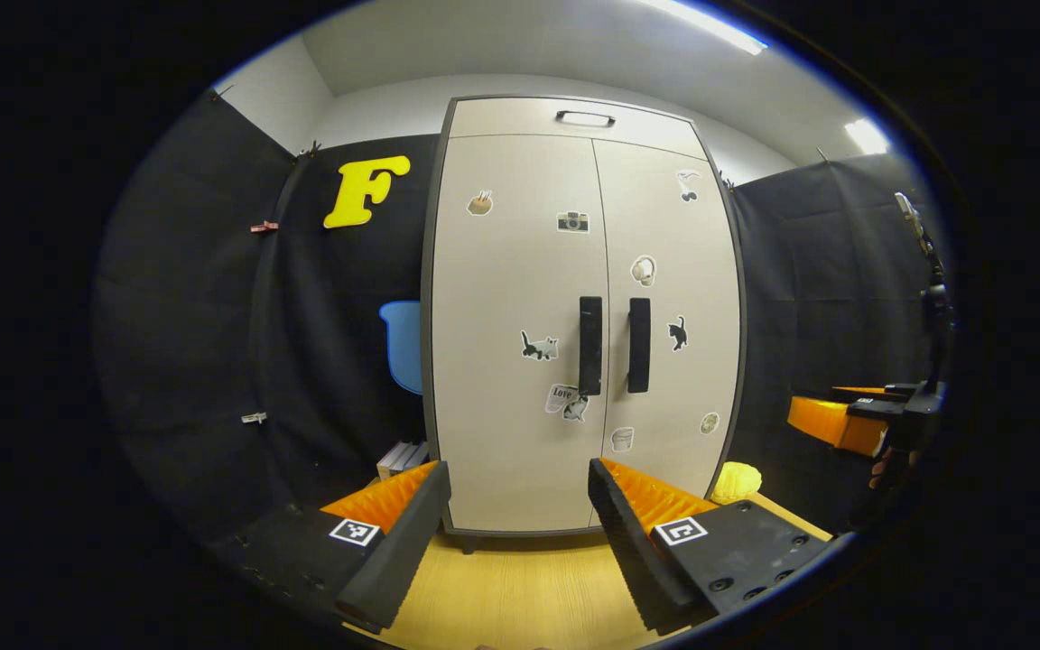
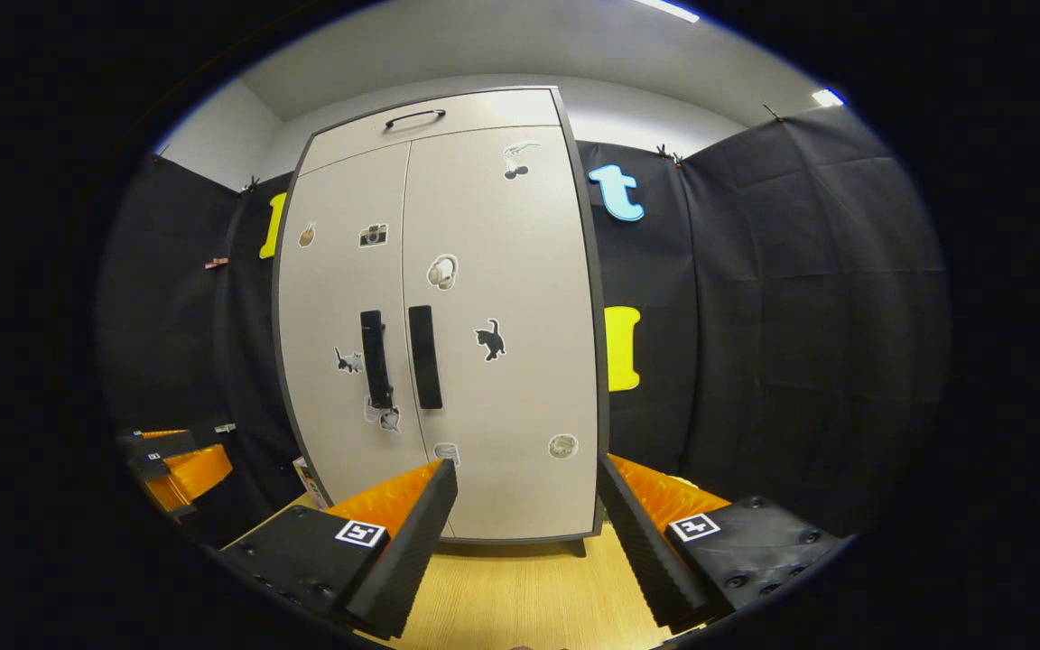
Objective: Open the right door of the double-door shoe cabinet with the right hand, and open the left door with the left hand.
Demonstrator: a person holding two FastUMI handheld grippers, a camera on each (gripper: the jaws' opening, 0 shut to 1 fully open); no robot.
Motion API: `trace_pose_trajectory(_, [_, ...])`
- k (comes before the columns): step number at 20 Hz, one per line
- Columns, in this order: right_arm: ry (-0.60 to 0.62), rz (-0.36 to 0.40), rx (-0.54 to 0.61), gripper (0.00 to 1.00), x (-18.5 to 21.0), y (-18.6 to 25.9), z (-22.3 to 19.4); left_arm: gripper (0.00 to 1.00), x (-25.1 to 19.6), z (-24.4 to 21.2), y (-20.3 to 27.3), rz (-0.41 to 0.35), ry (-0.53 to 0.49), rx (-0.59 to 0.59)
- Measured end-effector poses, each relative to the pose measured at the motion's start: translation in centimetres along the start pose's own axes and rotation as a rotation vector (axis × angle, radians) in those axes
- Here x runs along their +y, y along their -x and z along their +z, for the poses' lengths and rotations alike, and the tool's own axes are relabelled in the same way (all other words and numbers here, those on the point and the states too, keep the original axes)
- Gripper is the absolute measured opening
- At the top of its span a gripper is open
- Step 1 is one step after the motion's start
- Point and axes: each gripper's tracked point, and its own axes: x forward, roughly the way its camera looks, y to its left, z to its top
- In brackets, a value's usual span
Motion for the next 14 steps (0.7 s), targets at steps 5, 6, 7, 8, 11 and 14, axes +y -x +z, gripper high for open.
trace_pose_trajectory(5, [0.008, -0.004, 0.002, 0.98, 0.2, -0.3, 0.1, 0.95, 0.1, -0.2, -0.3, 0.000, 0.005, 0.003])
trace_pose_trajectory(6, [0.011, -0.002, 0.002, 0.98, 0.4, -0.4, 0.2, 0.95, 0.2, -0.3, -0.3, -0.002, 0.006, 0.005])
trace_pose_trajectory(7, [0.014, -0.001, 0.002, 0.98, 0.5, -0.5, 0.3, 0.95, 0.2, -0.4, -0.3, -0.003, 0.004, 0.008])
trace_pose_trajectory(8, [0.013, 0.001, -0.002, 0.98, 0.8, -0.8, 0.5, 0.95, 0.3, -0.5, -0.3, -0.002, 0.001, 0.011])
trace_pose_trajectory(11, [0.009, 0.016, -0.017, 0.98, 1.8, -1.5, 1.4, 0.95, 0.7, -0.7, -0.3, -0.001, 0.003, 0.020])
trace_pose_trajectory(14, [-0.007, 0.036, -0.023, 0.98, 3.1, -2.6, 2.3, 0.95, 1.3, -0.9, -0.1, 0.006, 0.015, 0.021])
